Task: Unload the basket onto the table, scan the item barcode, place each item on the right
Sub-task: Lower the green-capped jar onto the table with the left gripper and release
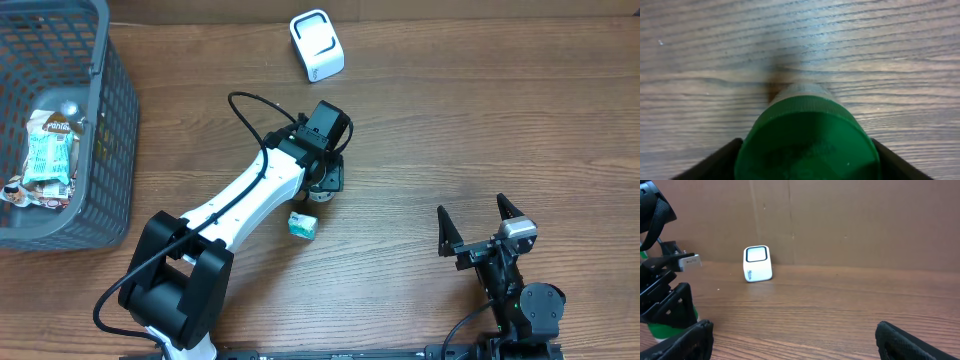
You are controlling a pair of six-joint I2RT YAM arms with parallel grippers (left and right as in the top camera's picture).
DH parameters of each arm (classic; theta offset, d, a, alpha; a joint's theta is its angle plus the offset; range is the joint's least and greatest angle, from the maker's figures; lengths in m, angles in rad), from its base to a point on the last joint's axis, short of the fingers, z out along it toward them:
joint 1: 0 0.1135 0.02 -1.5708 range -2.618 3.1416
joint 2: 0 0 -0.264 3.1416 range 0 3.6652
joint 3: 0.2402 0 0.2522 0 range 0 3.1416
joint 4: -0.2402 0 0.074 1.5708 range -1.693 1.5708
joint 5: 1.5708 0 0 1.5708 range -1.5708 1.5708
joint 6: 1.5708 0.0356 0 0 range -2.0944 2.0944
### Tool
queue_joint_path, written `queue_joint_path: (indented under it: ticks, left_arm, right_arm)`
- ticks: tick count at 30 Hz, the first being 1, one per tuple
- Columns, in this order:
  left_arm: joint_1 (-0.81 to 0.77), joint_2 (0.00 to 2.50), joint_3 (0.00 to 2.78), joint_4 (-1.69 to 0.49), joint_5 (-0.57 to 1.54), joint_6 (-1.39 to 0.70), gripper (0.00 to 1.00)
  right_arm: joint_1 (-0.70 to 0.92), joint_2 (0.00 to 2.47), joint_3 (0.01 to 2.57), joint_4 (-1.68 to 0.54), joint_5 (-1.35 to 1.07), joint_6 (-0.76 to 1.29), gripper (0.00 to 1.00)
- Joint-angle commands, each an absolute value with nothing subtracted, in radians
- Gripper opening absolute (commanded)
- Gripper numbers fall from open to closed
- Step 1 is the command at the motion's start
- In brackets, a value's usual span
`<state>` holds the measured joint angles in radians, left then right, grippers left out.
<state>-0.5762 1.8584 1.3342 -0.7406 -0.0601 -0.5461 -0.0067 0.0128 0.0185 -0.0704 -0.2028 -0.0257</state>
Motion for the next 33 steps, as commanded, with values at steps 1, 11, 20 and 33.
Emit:
queue_joint_path:
  ticks: [1,11,20,33]
  left_arm:
    - [-0.582,1.842,1.345,-0.762,-0.033,-0.596,0.82]
    - [-0.577,1.778,1.534,-1.048,-0.047,-0.466,1.0]
    - [-0.578,1.779,1.441,-1.163,-0.033,-0.448,0.84]
    - [-0.584,1.779,1.318,-1.103,0.026,-0.448,0.47]
  right_arm:
    - [-0.01,0.003,0.008,-0.065,-0.204,-0.028,1.0]
    - [-0.01,0.003,0.008,-0.065,-0.203,-0.028,1.0]
    - [-0.01,0.003,0.008,-0.065,-0.204,-0.028,1.0]
    - [-0.01,0.003,0.008,-0.065,-0.204,-0.028,1.0]
